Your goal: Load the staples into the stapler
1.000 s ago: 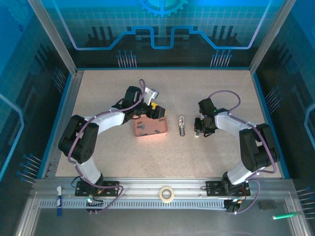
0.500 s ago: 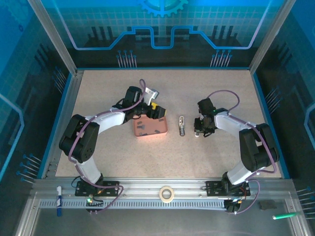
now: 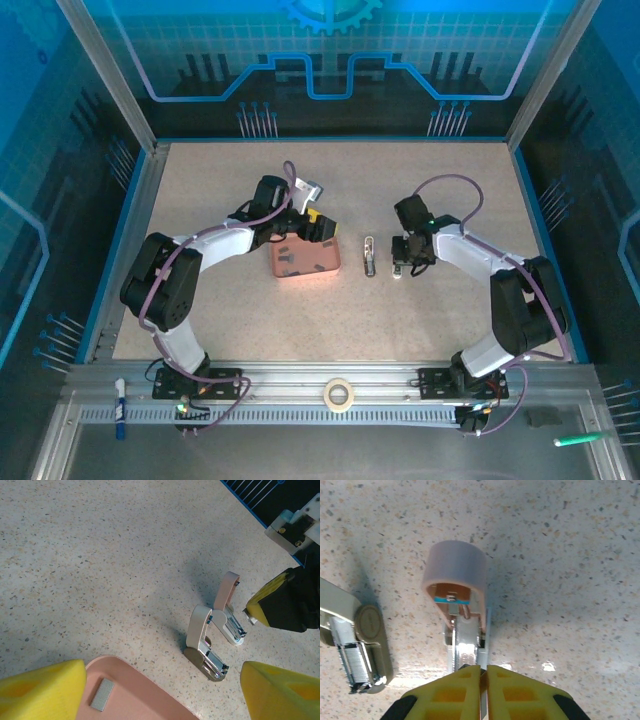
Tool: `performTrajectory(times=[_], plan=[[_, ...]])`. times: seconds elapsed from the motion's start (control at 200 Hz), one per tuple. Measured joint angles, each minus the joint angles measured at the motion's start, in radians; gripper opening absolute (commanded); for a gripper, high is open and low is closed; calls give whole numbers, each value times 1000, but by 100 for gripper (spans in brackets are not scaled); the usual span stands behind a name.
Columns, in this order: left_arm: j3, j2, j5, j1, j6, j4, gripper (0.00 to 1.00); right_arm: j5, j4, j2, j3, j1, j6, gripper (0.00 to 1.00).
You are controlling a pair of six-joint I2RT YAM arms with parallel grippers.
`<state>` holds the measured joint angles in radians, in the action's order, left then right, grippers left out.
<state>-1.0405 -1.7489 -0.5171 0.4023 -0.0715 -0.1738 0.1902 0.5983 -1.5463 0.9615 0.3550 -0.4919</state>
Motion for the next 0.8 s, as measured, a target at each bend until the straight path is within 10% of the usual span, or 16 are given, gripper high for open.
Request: performTrajectory(times=[0.55, 0.8], plan=[[-3, 1, -60, 3, -38, -22, 78, 29, 146, 234, -25, -43, 4, 15], [-3, 50, -53, 18, -73, -56, 78, -70, 177, 336, -47, -148, -26, 32]])
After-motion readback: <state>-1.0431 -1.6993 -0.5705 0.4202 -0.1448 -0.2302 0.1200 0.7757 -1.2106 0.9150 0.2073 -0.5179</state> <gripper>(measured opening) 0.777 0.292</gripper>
